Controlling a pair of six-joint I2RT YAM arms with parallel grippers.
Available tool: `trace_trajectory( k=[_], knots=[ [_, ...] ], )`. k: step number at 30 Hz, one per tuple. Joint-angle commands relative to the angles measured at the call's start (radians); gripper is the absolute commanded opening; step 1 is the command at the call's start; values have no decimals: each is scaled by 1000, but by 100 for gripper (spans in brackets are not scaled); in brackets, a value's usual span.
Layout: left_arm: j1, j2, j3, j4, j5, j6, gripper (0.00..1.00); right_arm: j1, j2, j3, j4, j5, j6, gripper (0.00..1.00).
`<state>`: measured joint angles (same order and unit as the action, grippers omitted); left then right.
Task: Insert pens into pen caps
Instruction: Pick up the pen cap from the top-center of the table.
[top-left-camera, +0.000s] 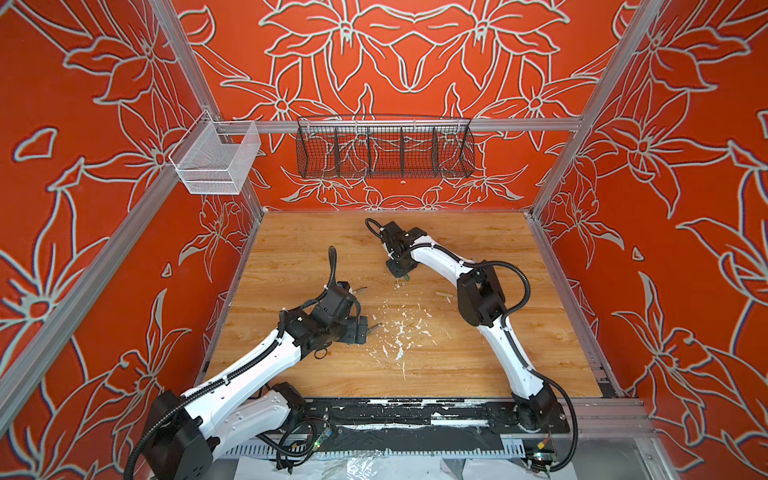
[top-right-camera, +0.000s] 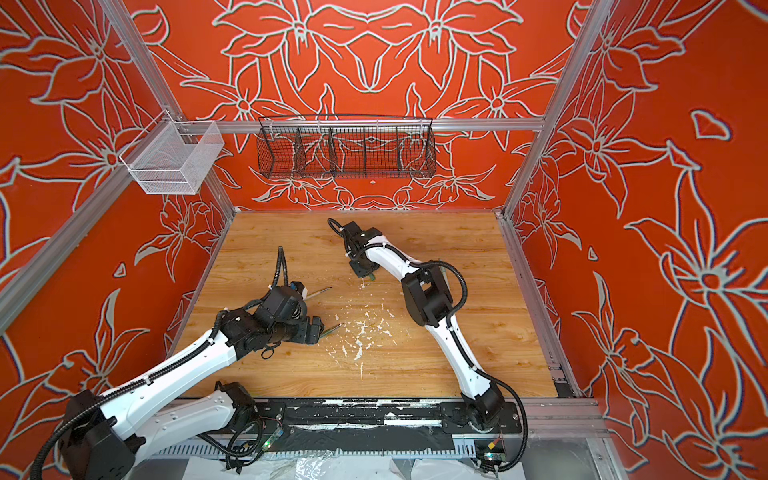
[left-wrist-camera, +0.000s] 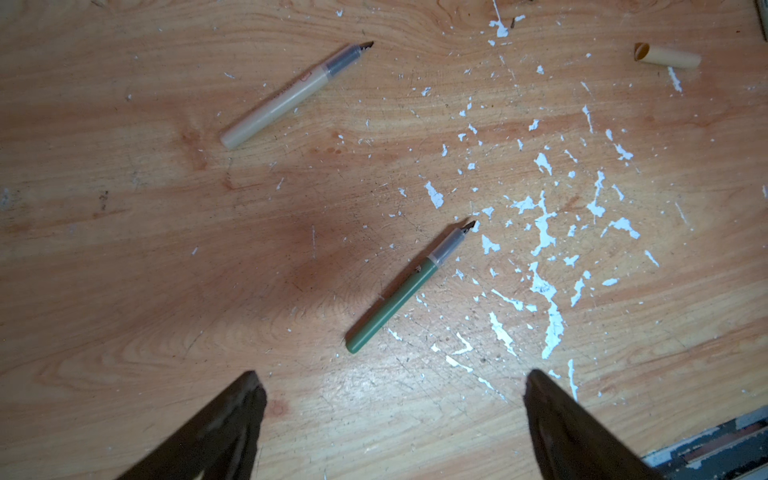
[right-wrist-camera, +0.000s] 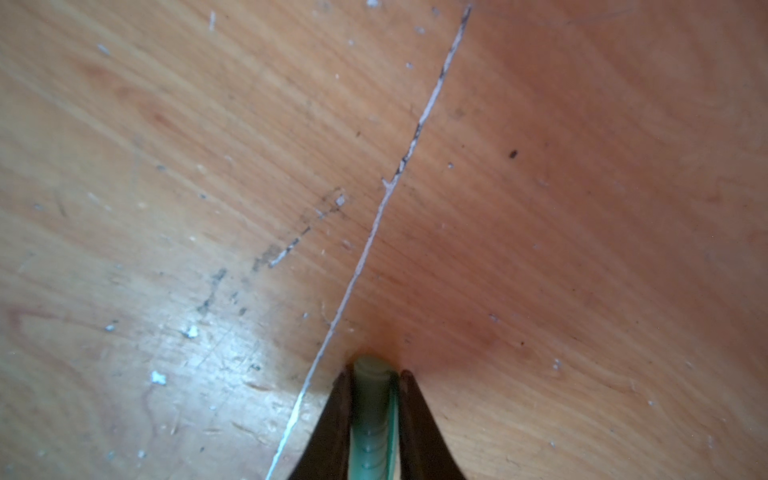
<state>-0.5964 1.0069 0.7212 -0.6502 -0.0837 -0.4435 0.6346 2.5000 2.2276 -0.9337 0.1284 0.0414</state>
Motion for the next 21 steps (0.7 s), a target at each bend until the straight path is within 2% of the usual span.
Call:
trace_trajectory(
  k=[1, 12, 21],
  knots=[
    [4, -11, -9, -2, 6, -15, 97, 1, 20, -48, -80, 9, 4, 23],
    [4, -11, -14, 4, 7, -19, 97, 0, -10, -73, -83, 34, 1, 30],
    [4, -11, -14, -2, 9, -22, 97, -4, -3, -90, -74, -31, 11, 25]
  ],
)
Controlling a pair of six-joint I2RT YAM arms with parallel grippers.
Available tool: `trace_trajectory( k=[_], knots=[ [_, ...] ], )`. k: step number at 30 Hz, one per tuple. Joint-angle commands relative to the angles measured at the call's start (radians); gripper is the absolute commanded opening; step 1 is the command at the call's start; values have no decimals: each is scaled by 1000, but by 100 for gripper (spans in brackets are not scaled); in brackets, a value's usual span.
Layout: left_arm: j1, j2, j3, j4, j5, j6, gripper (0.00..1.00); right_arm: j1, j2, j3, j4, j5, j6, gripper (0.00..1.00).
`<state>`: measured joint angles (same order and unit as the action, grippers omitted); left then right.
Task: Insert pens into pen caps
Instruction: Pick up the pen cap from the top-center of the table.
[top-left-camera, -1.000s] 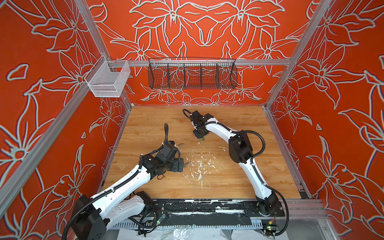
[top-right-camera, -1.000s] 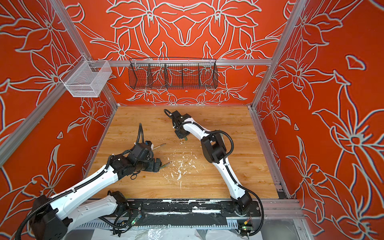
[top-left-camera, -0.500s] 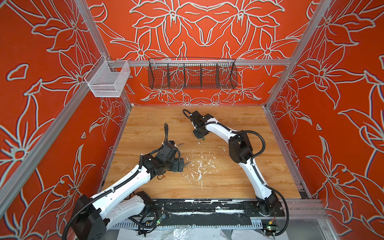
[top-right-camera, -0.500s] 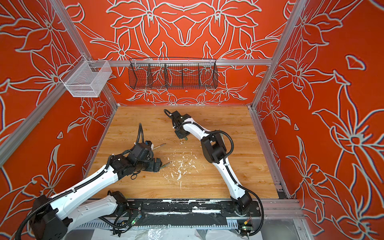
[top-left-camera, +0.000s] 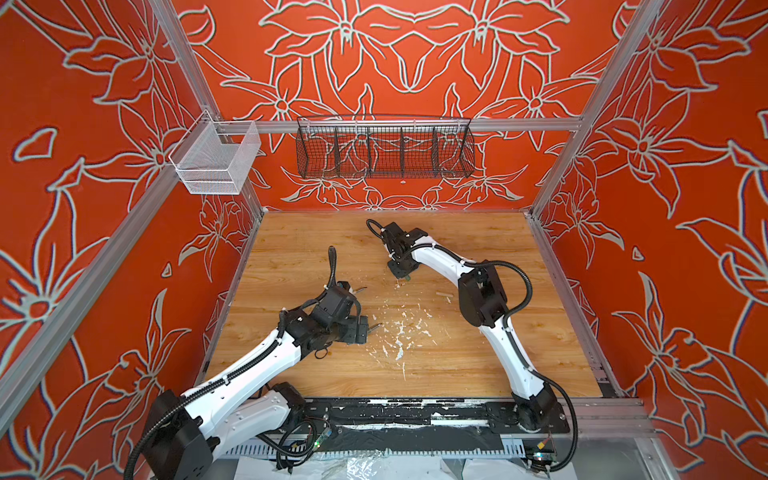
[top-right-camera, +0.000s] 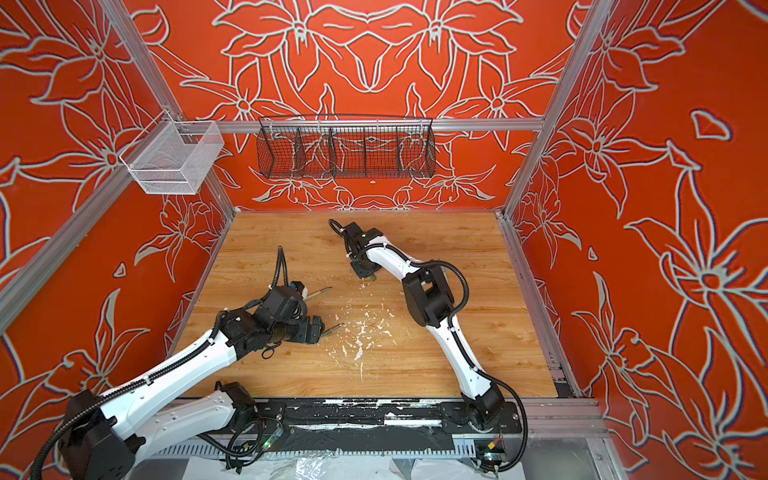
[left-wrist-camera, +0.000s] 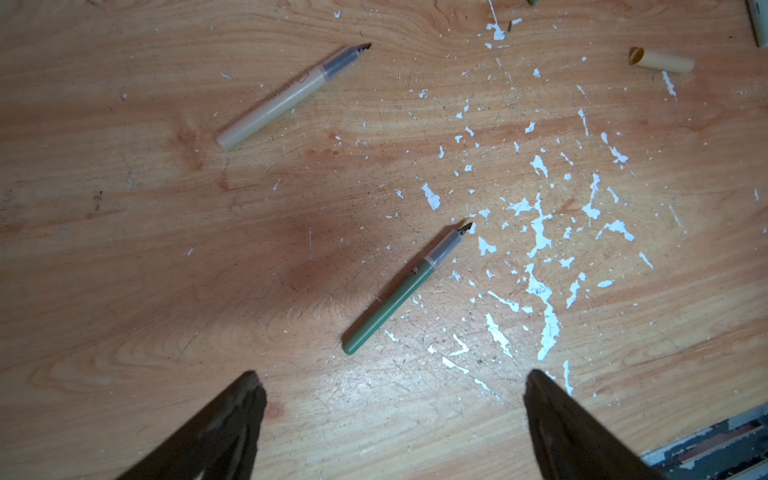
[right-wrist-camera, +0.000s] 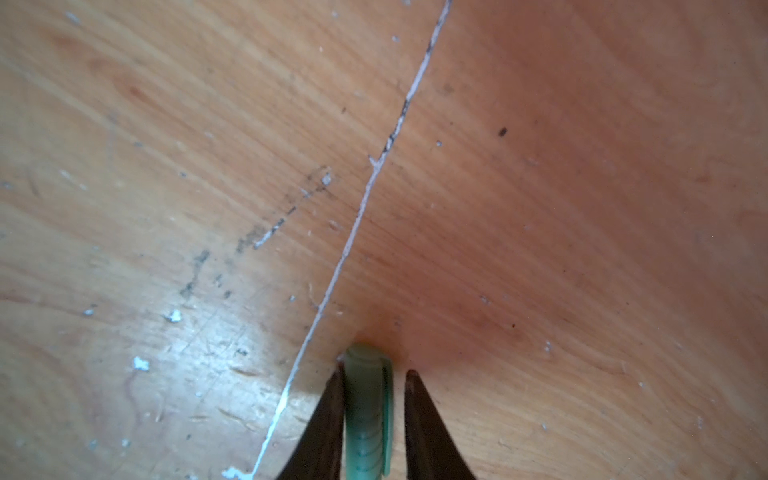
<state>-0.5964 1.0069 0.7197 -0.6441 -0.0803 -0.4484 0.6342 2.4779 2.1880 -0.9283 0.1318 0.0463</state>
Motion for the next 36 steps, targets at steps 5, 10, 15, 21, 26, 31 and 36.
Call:
trace_trajectory(
  k=[5, 10, 15, 21, 26, 31, 36],
  knots=[
    [4, -11, -13, 6, 40, 0, 97, -18, 24, -62, -82, -78, 12, 24],
    [3, -3, -17, 35, 85, 5, 97, -26, 21, -56, -86, -90, 11, 20],
    [3, 25, -14, 28, 85, 4, 97, -28, 3, -48, -86, -87, 5, 14],
    [2, 63, -11, 36, 97, 2, 97, -48, -89, -91, -37, -194, 24, 9],
    [1, 148, -3, 54, 128, 26, 97, -85, -211, -206, 71, -390, 79, 5],
    [-2, 280, 62, 26, 151, 85, 97, -123, -326, -338, 173, -561, 125, 2],
    [-2, 373, 115, 5, 154, 131, 99, -152, -437, -490, 292, -648, 177, 0]
  ],
)
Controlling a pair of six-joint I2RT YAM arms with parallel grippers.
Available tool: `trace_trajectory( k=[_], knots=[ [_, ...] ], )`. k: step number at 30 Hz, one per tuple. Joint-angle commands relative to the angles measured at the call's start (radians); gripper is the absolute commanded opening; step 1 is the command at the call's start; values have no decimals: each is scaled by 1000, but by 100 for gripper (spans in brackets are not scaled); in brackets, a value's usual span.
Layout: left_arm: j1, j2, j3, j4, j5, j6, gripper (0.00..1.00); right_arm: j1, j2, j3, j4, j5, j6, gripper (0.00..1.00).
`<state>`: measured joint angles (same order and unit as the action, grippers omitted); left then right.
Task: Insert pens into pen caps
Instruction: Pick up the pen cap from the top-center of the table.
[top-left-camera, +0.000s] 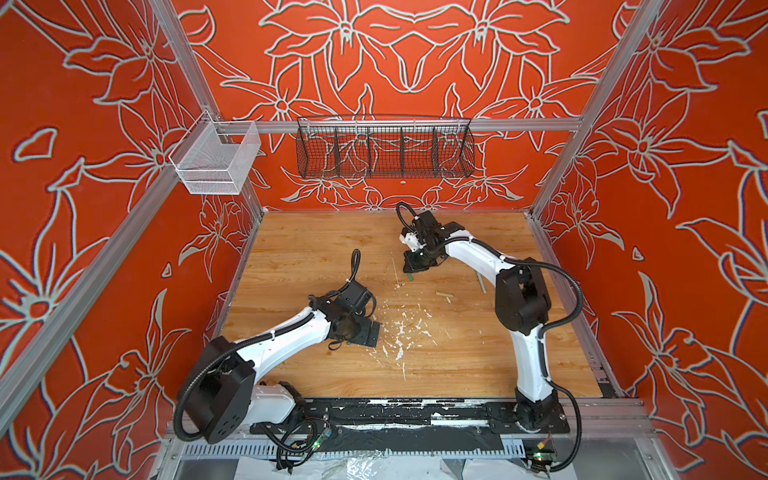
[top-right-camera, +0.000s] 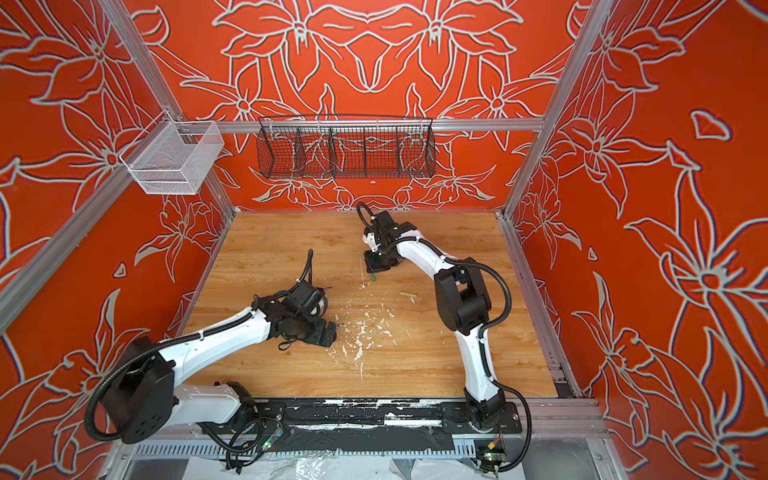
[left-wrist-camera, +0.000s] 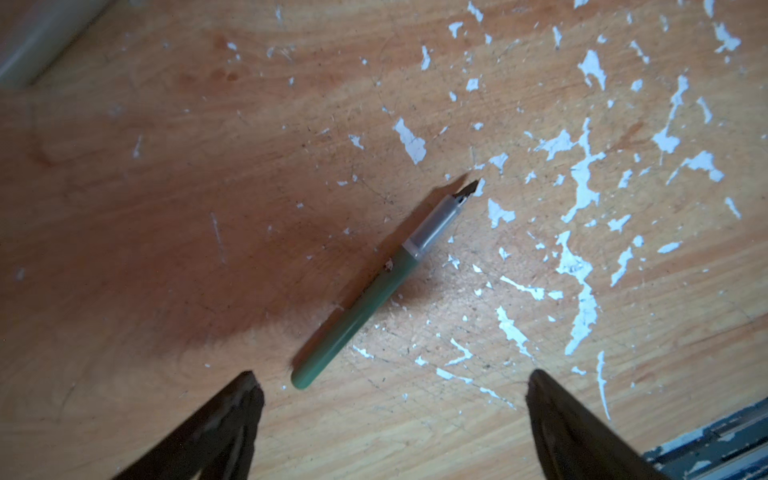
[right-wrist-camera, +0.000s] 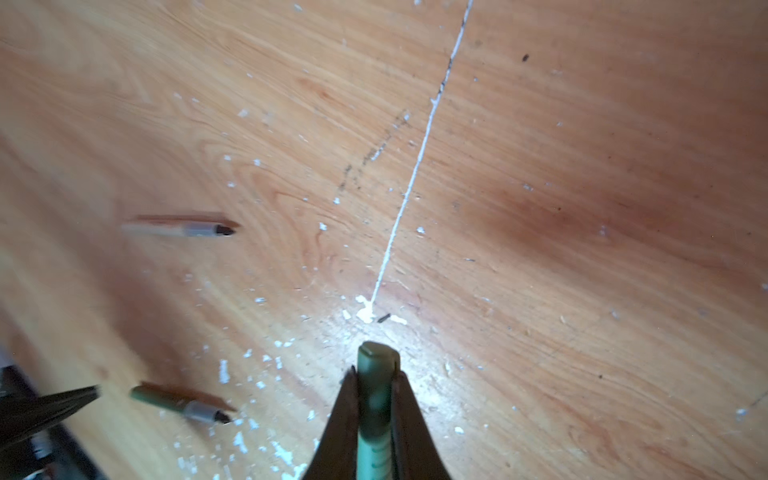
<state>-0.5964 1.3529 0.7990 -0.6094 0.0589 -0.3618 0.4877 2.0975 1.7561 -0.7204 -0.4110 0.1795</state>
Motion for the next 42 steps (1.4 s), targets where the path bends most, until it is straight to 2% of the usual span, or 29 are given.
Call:
trace_trajectory(
  k=[1, 6, 15, 23, 28, 34, 42],
  knots=[
    [-2, 41, 39, -31, 24, 51, 98, -10, -81, -85, 104, -106, 49, 0],
    [-4, 100, 60, -59, 37, 49, 94, -14, -150, -159, 141, -121, 57, 0],
    [-13, 123, 49, -72, -3, 24, 94, -20, -224, -246, 199, -127, 85, 0],
    [-15, 209, 77, -67, 27, 33, 89, -23, -276, -298, 241, -152, 111, 0],
    [-26, 223, 75, -72, 40, 16, 82, -28, -308, -321, 244, -149, 110, 0],
    [-71, 201, 90, -20, 127, -22, 71, -37, -333, -350, 259, -151, 116, 0],
    [-116, 272, 124, -30, 96, -59, 60, -46, -368, -405, 292, -151, 129, 0]
  ],
)
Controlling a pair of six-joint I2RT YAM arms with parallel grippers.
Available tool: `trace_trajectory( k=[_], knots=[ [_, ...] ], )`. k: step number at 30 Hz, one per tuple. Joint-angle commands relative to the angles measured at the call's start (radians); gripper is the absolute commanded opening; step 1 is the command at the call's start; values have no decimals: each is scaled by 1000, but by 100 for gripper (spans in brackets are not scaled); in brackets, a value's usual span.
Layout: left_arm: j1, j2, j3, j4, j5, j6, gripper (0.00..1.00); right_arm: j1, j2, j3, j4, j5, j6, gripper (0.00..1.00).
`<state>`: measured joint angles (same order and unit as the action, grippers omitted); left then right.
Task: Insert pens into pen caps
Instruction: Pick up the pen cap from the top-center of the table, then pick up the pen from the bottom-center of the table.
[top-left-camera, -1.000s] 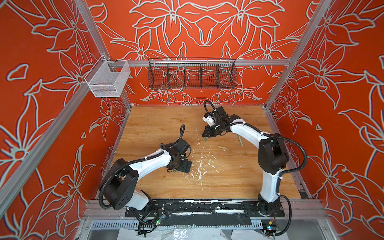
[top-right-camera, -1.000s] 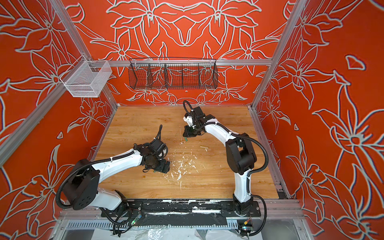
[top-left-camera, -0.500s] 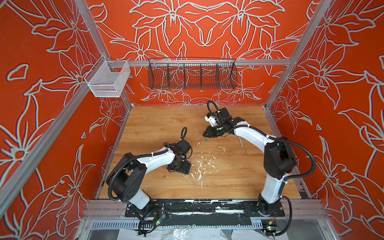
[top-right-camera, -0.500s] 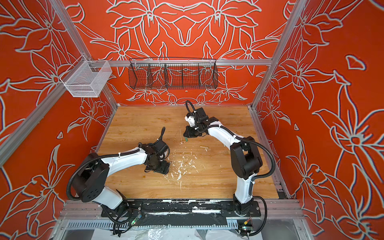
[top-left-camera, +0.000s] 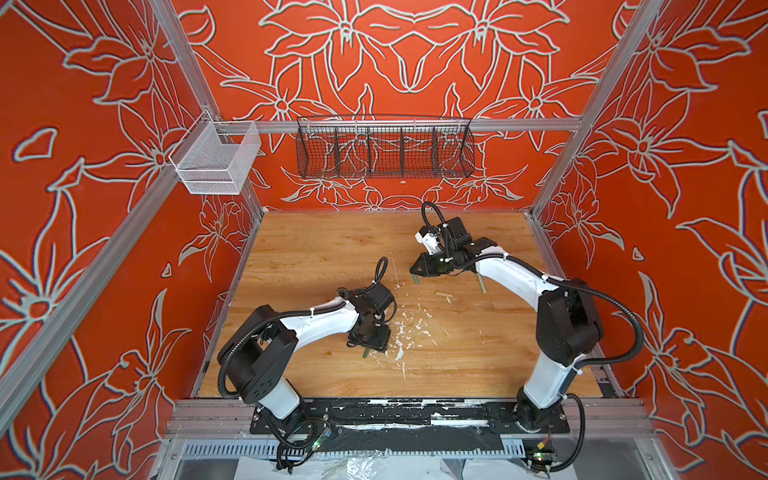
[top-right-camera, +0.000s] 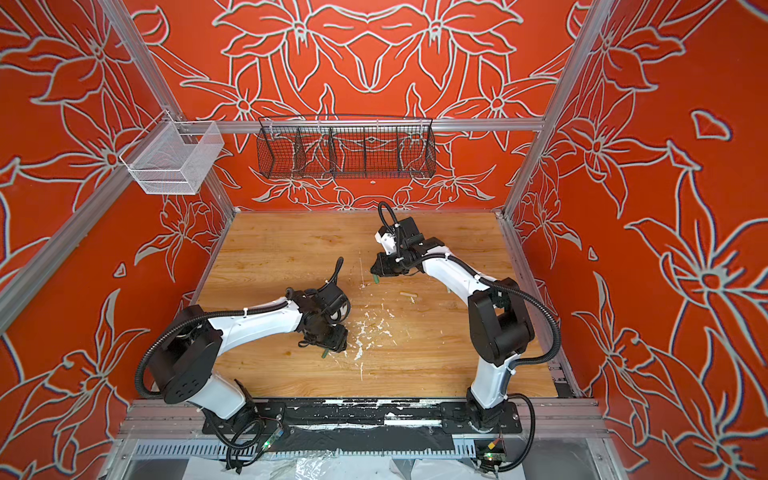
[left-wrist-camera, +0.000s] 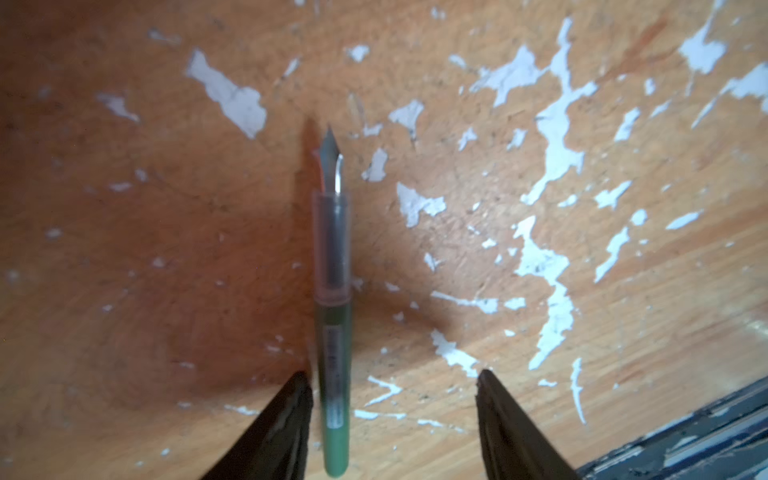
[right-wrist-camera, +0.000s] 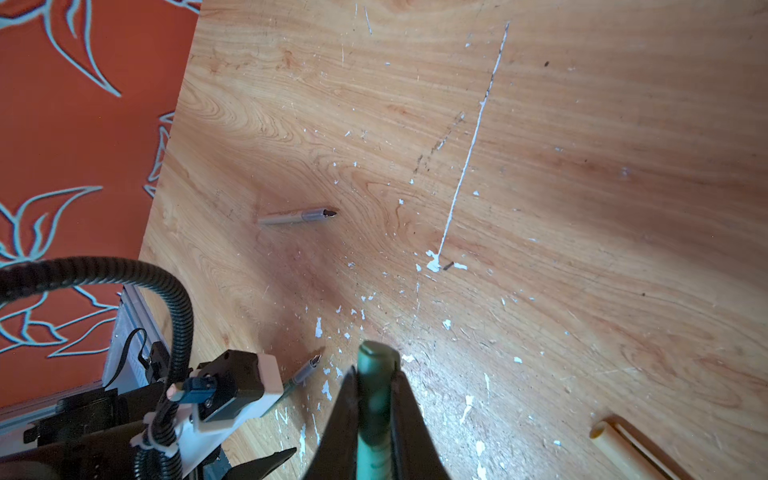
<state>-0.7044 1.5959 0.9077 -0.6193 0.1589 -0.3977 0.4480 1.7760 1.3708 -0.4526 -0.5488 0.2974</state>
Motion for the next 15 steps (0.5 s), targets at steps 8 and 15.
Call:
trace_trajectory(
  k=[8, 15],
  knots=[
    [-68, -7, 10, -56, -50, -71, 54, -28, -106, -67, 48, 2, 19, 0],
    [-106, 30, 23, -61, -76, -81, 53, -32, -125, -83, 51, -2, 25, 0]
  ],
)
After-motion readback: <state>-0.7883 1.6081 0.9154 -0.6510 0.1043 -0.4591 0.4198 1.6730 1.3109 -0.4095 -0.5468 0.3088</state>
